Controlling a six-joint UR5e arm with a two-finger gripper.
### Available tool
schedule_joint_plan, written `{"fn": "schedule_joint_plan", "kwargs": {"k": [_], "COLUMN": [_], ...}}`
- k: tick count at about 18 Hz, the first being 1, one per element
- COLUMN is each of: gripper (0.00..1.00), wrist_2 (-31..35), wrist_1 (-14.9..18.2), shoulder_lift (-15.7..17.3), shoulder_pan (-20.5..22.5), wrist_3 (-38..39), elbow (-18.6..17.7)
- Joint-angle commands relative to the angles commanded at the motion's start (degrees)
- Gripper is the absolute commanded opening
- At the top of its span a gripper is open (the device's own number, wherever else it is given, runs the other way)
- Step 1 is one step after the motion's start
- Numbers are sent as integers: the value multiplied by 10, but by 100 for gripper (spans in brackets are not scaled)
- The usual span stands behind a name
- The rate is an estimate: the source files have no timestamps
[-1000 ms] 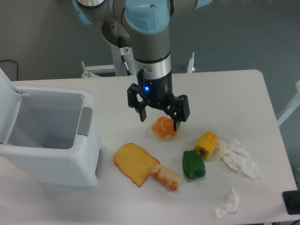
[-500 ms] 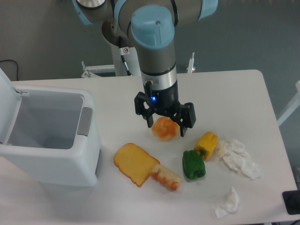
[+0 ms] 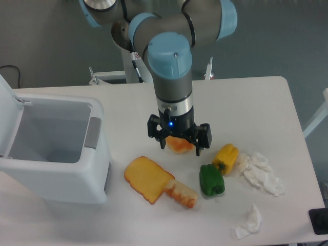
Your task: Pick up the square bread
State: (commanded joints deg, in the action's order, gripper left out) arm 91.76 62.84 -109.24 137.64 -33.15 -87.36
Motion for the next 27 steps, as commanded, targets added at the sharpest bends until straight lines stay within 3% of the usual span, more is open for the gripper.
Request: {"fn": "schedule_joint_plan", "kwargs": {"k": [8, 16, 27], "gripper": [100, 100, 100], "wrist_2": [-25, -53, -51], "wrist_1": [0, -7, -8], "shoulder_lift": [-38, -80, -103], "shoulder_pan": [-7, -8, -8], "wrist_3": [135, 223, 281], "elbow": [3, 26, 27]}}
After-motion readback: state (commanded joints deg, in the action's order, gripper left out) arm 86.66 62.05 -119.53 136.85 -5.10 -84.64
